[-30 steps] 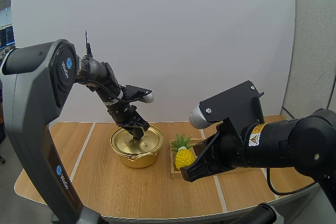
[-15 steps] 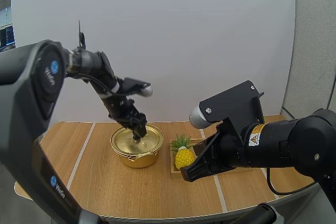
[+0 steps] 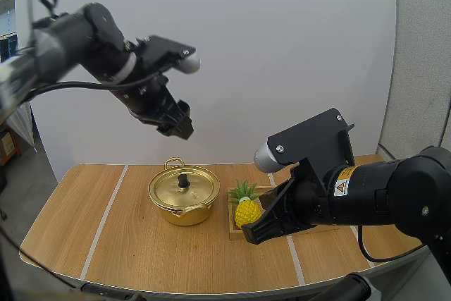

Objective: Open the pot, put the grape inside, and close it

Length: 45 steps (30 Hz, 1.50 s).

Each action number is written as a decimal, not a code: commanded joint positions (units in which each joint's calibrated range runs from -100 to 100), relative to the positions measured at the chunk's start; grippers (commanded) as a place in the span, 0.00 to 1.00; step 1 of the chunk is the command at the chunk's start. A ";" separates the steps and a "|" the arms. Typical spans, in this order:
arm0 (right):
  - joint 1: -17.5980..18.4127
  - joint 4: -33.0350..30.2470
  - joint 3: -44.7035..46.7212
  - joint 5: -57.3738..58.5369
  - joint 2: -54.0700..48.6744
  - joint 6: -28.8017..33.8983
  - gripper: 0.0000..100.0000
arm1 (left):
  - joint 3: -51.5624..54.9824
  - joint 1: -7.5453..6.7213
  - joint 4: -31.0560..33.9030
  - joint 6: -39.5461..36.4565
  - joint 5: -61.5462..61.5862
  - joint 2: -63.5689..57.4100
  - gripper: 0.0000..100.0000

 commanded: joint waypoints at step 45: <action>-6.35 1.43 1.02 -14.91 -14.39 -0.27 0.00 | 44.22 -0.07 -0.12 -20.53 -47.70 -59.66 0.00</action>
